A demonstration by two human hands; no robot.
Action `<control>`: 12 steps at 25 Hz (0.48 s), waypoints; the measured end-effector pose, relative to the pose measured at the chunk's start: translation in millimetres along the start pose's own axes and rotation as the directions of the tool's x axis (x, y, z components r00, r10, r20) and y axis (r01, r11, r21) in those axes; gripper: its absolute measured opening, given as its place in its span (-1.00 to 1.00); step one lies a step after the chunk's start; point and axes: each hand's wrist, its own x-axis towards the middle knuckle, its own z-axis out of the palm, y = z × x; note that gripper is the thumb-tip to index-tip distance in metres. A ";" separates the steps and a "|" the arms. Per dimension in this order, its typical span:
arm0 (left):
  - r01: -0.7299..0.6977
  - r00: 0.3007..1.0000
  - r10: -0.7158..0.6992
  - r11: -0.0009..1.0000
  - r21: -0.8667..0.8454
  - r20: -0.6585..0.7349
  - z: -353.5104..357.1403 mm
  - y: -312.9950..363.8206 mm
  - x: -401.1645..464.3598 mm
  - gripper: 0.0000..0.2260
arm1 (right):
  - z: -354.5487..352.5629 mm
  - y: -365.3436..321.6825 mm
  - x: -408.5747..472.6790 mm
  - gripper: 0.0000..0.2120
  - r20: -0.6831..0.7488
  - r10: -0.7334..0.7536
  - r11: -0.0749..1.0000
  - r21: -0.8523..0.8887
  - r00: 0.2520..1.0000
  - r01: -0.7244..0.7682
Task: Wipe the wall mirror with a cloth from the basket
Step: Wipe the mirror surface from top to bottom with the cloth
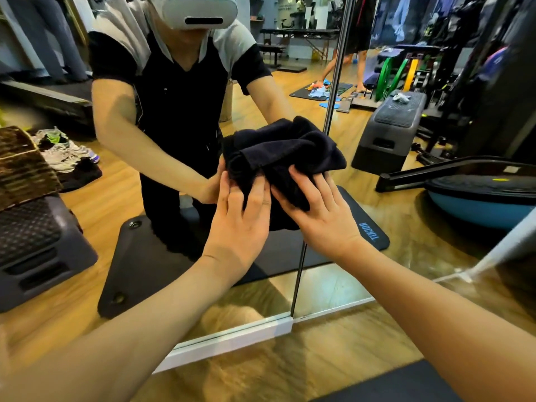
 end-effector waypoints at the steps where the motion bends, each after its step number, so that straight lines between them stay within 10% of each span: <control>1: -0.013 1.000 0.013 1.000 0.010 -0.007 1.0 1.8 -1.7 -0.32 | 1.2 -0.5 -2.4 -0.55 -0.011 0.014 1.000 0.013 1.000 -0.014; 12: -0.146 0.986 0.150 0.987 -0.062 0.070 25.6 26.1 -85.9 -0.66 | 26.8 -47.4 -81.4 -0.37 0.100 0.140 0.988 0.050 0.985 -0.146</control>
